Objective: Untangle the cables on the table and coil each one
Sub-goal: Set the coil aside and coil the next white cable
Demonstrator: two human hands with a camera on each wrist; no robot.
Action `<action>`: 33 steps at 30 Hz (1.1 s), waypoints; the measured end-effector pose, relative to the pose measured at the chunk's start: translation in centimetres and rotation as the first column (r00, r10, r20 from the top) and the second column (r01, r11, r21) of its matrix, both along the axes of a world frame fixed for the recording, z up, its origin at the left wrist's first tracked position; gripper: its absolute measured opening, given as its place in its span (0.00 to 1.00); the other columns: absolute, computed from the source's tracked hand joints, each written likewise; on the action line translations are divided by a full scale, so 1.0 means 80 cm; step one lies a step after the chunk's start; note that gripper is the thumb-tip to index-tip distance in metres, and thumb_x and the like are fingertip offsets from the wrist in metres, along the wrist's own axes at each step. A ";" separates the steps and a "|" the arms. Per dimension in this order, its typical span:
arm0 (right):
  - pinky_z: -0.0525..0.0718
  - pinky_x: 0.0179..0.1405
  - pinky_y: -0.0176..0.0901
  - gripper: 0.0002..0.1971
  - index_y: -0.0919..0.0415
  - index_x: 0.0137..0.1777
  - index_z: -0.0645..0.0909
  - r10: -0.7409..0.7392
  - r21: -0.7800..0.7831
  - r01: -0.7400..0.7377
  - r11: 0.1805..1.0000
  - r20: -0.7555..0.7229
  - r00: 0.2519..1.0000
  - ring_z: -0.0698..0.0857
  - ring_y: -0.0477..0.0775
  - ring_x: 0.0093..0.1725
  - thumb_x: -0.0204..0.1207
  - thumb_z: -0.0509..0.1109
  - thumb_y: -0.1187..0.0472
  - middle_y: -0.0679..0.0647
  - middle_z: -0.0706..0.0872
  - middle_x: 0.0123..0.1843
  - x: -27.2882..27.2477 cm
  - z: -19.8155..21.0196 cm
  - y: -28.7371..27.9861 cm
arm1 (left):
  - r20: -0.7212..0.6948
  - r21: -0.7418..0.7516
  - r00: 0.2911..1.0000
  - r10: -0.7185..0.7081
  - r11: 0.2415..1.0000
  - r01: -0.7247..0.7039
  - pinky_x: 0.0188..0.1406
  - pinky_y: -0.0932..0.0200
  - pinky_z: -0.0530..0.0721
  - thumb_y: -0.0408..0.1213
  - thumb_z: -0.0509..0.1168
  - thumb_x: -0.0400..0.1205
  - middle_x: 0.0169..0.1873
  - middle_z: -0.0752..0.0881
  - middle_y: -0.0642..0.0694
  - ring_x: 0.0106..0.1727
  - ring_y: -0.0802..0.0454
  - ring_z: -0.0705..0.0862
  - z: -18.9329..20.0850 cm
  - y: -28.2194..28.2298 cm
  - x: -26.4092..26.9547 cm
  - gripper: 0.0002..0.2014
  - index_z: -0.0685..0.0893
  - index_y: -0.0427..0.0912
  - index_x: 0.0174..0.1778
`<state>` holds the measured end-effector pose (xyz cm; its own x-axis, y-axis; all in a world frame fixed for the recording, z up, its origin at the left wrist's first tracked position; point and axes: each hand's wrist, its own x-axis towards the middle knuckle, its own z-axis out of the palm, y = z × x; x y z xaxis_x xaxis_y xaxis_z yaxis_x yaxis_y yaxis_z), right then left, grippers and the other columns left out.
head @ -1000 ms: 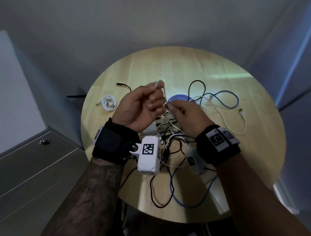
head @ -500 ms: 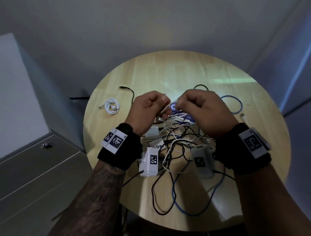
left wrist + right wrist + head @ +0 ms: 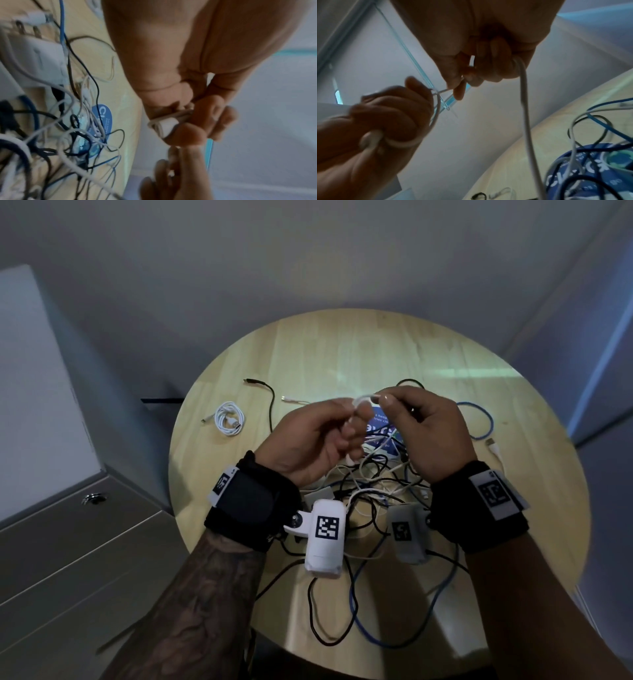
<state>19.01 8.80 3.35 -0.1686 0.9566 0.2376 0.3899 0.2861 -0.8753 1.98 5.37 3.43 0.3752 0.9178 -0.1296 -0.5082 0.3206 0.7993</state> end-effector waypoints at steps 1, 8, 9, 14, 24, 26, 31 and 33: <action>0.79 0.43 0.30 0.07 0.49 0.49 0.88 0.013 -0.027 -0.013 1.000 0.020 1.000 0.86 0.46 0.47 0.83 0.68 0.57 0.45 0.91 0.45 0.000 -0.003 0.000 | 0.074 -0.007 0.995 0.064 0.998 -0.064 0.36 0.58 0.74 0.32 0.50 0.86 0.28 0.73 0.49 0.29 0.55 0.68 0.001 0.002 -0.003 0.13 0.79 0.34 0.50; 0.82 0.44 0.43 0.13 0.50 0.56 0.89 0.412 -0.256 -0.339 0.905 0.334 0.848 0.85 0.40 0.40 0.84 0.65 0.47 0.42 0.90 0.41 -0.020 -0.013 -0.024 | 0.250 -0.122 0.755 0.606 0.794 -0.596 0.51 0.57 0.88 0.28 0.54 0.89 0.38 0.89 0.46 0.37 0.55 0.88 -0.013 0.016 -0.031 0.10 0.81 0.35 0.52; 0.83 0.47 0.44 0.13 0.52 0.53 0.89 0.429 -0.258 -0.356 0.898 0.333 0.840 0.86 0.43 0.43 0.84 0.65 0.49 0.45 0.91 0.43 -0.022 -0.009 -0.027 | 0.173 -0.085 0.740 0.650 0.758 -0.647 0.53 0.56 0.88 0.28 0.55 0.89 0.39 0.90 0.45 0.40 0.54 0.89 -0.018 0.017 -0.033 0.09 0.82 0.35 0.52; 0.78 0.42 0.32 0.10 0.53 0.43 0.88 0.413 -0.218 -0.369 0.903 0.209 0.887 0.84 0.36 0.40 0.83 0.67 0.54 0.40 0.88 0.37 -0.016 0.025 -0.030 | -0.270 0.307 0.676 0.686 0.727 -0.615 0.51 0.56 0.87 0.26 0.59 0.87 0.42 0.90 0.39 0.43 0.49 0.89 -0.030 0.011 -0.026 0.08 0.84 0.31 0.54; 0.77 0.43 0.33 0.07 0.55 0.44 0.87 0.101 0.016 -0.101 0.995 0.026 0.995 0.84 0.42 0.41 0.81 0.69 0.59 0.43 0.87 0.39 0.015 0.017 -0.001 | -0.333 0.142 0.935 0.119 0.987 -0.075 0.39 0.50 0.74 0.37 0.56 0.86 0.27 0.75 0.43 0.28 0.49 0.70 -0.016 -0.003 0.010 0.17 0.83 0.24 0.51; 0.79 0.45 0.32 0.06 0.55 0.46 0.88 0.074 0.013 -0.073 0.997 -0.035 0.997 0.86 0.43 0.44 0.81 0.70 0.58 0.44 0.89 0.42 0.013 0.009 0.003 | -0.249 0.090 0.967 0.060 0.995 -0.038 0.36 0.53 0.74 0.32 0.52 0.85 0.26 0.70 0.43 0.29 0.49 0.68 -0.006 -0.003 0.012 0.15 0.81 0.27 0.49; 0.84 0.52 0.41 0.09 0.47 0.53 0.89 0.139 -0.034 -0.141 0.989 -0.049 0.989 0.87 0.47 0.49 0.84 0.66 0.56 0.47 0.92 0.47 0.002 -0.011 -0.002 | 0.072 0.042 0.989 0.130 0.990 -0.134 0.43 0.55 0.78 0.31 0.51 0.85 0.30 0.73 0.46 0.31 0.52 0.70 0.013 -0.005 0.010 0.12 0.79 0.30 0.52; 0.83 0.51 0.37 0.10 0.48 0.56 0.89 0.186 -0.072 -0.185 0.980 0.010 0.982 0.86 0.36 0.47 0.85 0.65 0.56 0.36 0.90 0.43 0.001 -0.017 -0.005 | 0.201 0.001 0.957 0.211 0.977 -0.215 0.53 0.54 0.75 0.32 0.53 0.87 0.33 0.78 0.45 0.34 0.52 0.75 0.018 -0.004 0.008 0.11 0.79 0.31 0.54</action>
